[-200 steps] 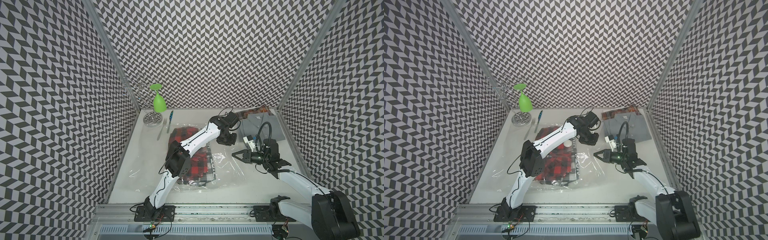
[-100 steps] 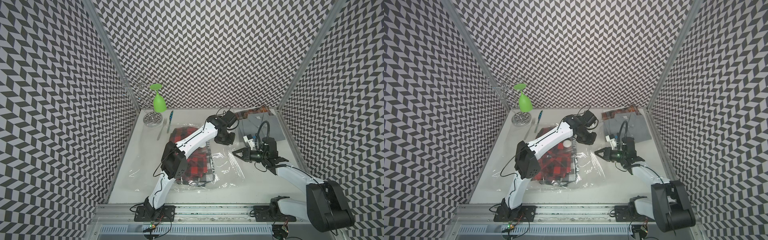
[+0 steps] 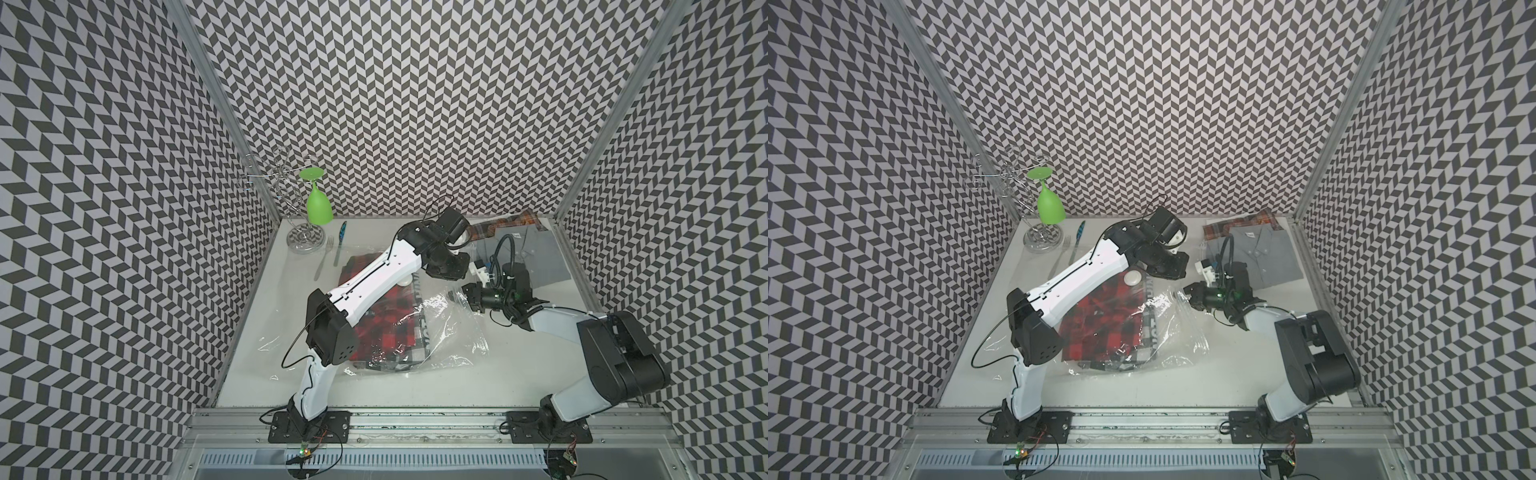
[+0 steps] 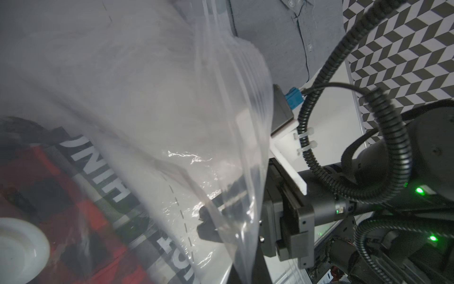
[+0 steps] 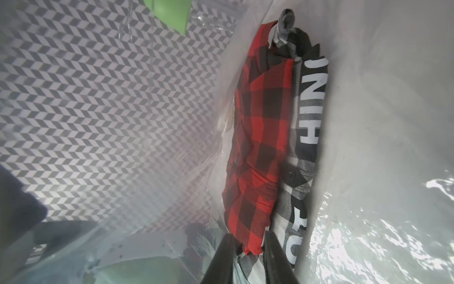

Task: Take the shirt out of the vacuum bag
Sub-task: Open the vacuum bag at the center of the board, then take out the shirt from the vacuum bag.

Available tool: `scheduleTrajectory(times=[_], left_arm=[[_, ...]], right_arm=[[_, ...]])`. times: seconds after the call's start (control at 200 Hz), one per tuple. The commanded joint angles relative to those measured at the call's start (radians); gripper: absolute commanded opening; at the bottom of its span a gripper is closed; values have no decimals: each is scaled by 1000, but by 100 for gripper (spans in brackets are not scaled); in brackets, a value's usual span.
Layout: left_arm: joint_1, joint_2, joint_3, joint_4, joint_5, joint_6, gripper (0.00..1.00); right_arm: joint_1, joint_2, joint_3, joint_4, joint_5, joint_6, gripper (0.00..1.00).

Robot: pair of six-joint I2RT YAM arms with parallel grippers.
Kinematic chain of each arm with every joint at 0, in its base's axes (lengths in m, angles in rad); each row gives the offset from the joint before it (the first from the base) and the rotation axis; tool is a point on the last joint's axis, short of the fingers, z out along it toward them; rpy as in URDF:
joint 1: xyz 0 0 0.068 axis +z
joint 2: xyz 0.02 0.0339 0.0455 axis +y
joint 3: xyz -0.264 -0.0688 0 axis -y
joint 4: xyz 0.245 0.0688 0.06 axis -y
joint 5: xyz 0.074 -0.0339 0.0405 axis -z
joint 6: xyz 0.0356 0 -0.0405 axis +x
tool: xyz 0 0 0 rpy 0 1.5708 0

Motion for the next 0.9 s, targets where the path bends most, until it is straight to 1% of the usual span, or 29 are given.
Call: scheduleTrajectory(times=[0.0,0.29,0.426,0.556,0.656,0.751,0.821,0.891], left_arm=[[9,-41,-18,51,41,-10,0],[32,-68,-20,75,70,-25,0],[39,-71,-22,82,101,-34,0],[41,-77,-20,86,106,-40,0],[57,-86,-21,103,147,-55,0],[63,-92,-22,109,160,-60,0],[65,-96,-25,113,173,-67,0],[70,-99,-24,127,192,-79,0]], right_arm=[[27,51,-5,154,-12,70,24],[103,201,13,335,-23,179,24],[136,260,40,406,-28,224,24],[175,309,88,397,-22,222,24],[203,350,118,409,-10,229,25],[224,377,138,423,1,241,26],[240,396,165,381,6,216,26],[247,413,191,330,17,180,30]])
